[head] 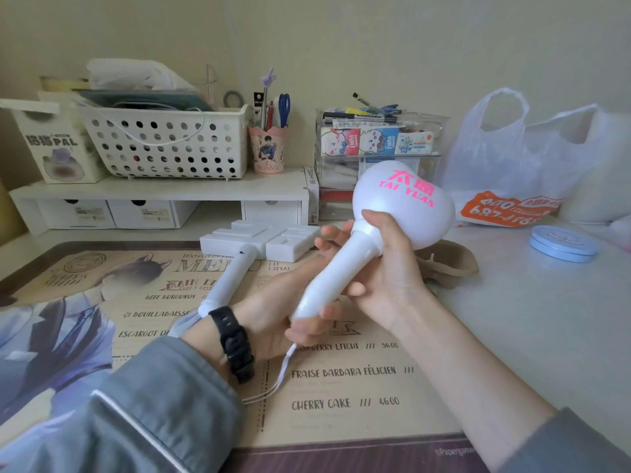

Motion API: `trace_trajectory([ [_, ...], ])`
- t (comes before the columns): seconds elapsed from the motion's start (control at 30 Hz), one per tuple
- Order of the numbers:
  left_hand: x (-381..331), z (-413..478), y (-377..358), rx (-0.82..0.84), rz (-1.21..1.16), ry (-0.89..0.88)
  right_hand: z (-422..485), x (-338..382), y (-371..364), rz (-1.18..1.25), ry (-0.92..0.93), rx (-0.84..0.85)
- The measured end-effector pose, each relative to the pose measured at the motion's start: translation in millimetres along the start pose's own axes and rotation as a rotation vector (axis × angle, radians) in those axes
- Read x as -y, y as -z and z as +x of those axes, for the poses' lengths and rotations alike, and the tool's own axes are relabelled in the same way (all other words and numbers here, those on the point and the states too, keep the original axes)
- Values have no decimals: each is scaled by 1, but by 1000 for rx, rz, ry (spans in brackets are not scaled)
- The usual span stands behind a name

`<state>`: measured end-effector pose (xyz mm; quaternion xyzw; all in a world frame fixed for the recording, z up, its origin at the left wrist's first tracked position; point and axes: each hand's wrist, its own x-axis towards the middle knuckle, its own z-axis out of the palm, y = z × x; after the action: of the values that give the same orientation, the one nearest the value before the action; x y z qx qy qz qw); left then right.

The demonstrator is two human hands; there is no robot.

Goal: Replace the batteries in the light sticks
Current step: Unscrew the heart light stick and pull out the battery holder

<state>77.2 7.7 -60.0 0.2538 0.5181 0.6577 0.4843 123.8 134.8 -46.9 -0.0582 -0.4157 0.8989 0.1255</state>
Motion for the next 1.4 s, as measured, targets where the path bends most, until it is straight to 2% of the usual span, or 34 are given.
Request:
trace_trajectory([
  [0.13, 3, 3, -9, -251, 277, -141, 4, 0, 3, -118, 65, -54],
  [0.27, 9, 5, -12, -420, 492, -302, 7, -3, 3, -145, 158, -142],
  [0.37, 9, 5, -9, -533, 830, -475, 7, -7, 1, -104, 213, -230],
  [0.53, 14, 8, 1, -767, 1381, -613, 9, -14, -1, -6, 190, -378],
  [0.63, 13, 11, 8, -731, 1676, -864, 10, -13, 0, 144, 92, -385],
  [0.67, 12, 12, 11, -721, 1705, -919, 9, -12, 0, 201, 49, -367],
  [0.73, 11, 12, 11, -702, 1529, -860, 8, -9, 0, 257, 0, -320],
  [0.8, 11, 9, 6, -641, 1128, -650, 8, -4, 1, 234, 13, -267],
  [0.9, 4, 3, -4, -347, 490, -194, 8, 6, 5, 95, 51, -143],
  [0.97, 3, 4, -4, -225, 240, -68, 8, 11, 8, 49, 27, -81],
  [1.1, 5, 5, -6, -185, 136, -109, 9, 11, 10, 61, 25, -55],
  [1.3, 5, 4, -2, -60, 11, -43, 8, 9, 11, -19, 29, -33],
  [1.4, 4, 4, 0, -95, 155, -37, 8, 9, 12, -59, 24, -32],
])
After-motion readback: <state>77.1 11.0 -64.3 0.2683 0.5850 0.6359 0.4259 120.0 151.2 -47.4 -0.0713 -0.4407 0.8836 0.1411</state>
